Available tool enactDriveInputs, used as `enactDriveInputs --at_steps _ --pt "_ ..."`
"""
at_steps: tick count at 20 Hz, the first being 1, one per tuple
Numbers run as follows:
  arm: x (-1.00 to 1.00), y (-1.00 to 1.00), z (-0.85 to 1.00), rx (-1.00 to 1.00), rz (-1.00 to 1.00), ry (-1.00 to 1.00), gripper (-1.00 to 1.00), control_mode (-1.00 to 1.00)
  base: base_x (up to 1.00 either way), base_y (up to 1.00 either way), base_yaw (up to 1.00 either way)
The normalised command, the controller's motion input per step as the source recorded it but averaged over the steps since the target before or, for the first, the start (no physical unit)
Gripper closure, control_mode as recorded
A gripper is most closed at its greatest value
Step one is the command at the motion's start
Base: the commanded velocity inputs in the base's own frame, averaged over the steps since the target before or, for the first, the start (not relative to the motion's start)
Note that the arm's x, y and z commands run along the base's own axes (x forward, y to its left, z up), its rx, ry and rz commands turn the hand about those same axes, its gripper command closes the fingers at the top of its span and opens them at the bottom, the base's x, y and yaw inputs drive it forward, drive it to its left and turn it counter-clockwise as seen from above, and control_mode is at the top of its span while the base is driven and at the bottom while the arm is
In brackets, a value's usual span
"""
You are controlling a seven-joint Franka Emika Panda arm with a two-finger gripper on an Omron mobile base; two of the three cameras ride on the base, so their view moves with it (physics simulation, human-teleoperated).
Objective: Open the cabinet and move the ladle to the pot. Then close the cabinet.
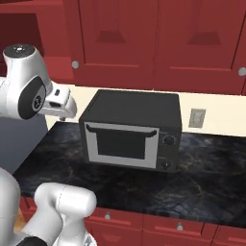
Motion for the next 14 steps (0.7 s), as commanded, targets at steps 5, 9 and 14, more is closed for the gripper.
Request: enactDriveInputs --at_steps 5,9,14 --pt "-0.65 0.42 0.14 -0.10 -0.03 -0.31 -1.00 -1.00 0.00 0.00 0.00" --pt "-1.00 0.43 0.14 -0.16 -0.10 -0.50 -1.00 -1.00 0.00 0.00 0.00" --pt "-0.81 0.35 0.20 -0.16 -0.18 -0.50 -1.00 -1.00 0.00 0.00 0.00"
